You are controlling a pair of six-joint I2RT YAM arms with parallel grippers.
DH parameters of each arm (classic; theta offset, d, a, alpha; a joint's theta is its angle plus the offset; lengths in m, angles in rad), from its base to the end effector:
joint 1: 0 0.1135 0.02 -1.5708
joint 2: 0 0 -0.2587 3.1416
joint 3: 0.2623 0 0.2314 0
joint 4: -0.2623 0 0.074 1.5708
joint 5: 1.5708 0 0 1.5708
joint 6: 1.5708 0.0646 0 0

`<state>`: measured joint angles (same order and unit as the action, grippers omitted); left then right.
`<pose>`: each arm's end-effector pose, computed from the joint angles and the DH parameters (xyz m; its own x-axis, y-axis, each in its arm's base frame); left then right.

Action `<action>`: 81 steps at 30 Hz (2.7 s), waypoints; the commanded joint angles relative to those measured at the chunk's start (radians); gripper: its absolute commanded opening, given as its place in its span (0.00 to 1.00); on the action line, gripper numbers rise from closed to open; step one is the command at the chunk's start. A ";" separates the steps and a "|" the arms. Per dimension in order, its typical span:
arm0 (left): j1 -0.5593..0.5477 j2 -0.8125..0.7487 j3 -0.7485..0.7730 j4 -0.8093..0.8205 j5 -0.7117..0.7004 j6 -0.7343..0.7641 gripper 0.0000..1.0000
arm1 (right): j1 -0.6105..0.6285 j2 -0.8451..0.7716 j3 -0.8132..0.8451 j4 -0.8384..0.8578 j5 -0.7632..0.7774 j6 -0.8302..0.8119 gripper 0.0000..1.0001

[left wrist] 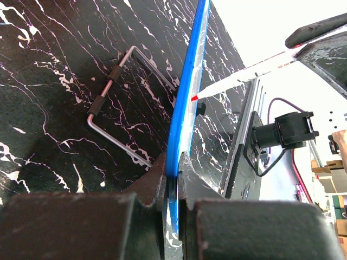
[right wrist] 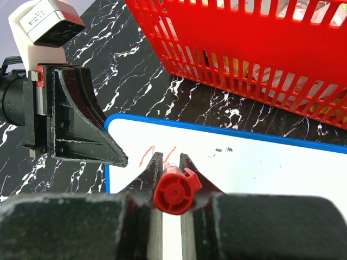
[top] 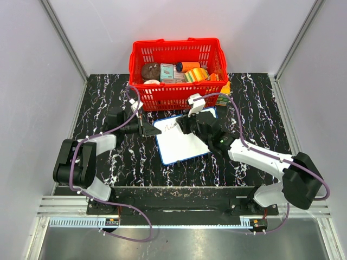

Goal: Write a sentence on the whiteboard

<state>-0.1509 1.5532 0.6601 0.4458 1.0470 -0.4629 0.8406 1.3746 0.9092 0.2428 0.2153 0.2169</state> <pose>0.2864 -0.1001 0.1897 -0.7609 -0.1102 -0.6395 0.5670 0.3665 -0.7377 0.2304 0.2366 0.2903 -0.2705 0.0130 -0.9626 -0.5434 0.8234 0.1638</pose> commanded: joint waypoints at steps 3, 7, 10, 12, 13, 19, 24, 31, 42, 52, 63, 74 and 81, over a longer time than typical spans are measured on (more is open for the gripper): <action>-0.006 0.018 -0.008 -0.001 -0.102 0.115 0.00 | 0.000 0.001 0.010 0.039 0.019 -0.010 0.00; -0.006 0.016 -0.008 -0.001 -0.102 0.115 0.00 | 0.000 -0.005 0.007 0.027 0.033 -0.017 0.00; -0.006 0.016 -0.008 -0.001 -0.101 0.115 0.00 | 0.000 -0.005 0.010 0.021 0.047 -0.024 0.00; -0.007 0.016 -0.008 -0.001 -0.101 0.115 0.00 | 0.000 -0.005 0.013 0.016 0.059 -0.025 0.00; -0.006 0.016 -0.008 -0.001 -0.102 0.115 0.00 | 0.000 -0.005 0.014 0.013 0.062 -0.025 0.00; -0.006 0.016 -0.008 -0.001 -0.102 0.115 0.00 | -0.003 0.001 0.030 -0.002 0.101 -0.033 0.00; -0.006 0.018 -0.008 -0.001 -0.100 0.115 0.00 | -0.014 0.001 0.036 -0.010 0.118 -0.034 0.00; -0.006 0.018 -0.008 -0.001 -0.104 0.115 0.00 | -0.020 -0.002 0.042 -0.002 0.128 -0.022 0.00; -0.006 0.021 -0.005 -0.002 -0.099 0.115 0.00 | -0.020 0.020 0.069 -0.002 0.078 -0.014 0.00; -0.006 0.022 -0.005 -0.002 -0.099 0.116 0.00 | -0.020 0.029 0.053 -0.017 0.006 0.015 0.00; -0.006 0.019 -0.007 -0.002 -0.099 0.116 0.00 | -0.020 0.015 0.027 -0.051 -0.014 0.025 0.00; -0.007 0.018 -0.007 -0.002 -0.097 0.116 0.00 | -0.018 0.007 0.011 -0.071 0.007 0.018 0.00; -0.007 0.019 -0.007 -0.002 -0.099 0.116 0.00 | -0.020 -0.006 0.003 -0.080 0.029 0.004 0.00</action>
<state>-0.1509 1.5536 0.6601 0.4416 1.0447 -0.4629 0.8299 1.3880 0.9287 0.2092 0.2153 0.2432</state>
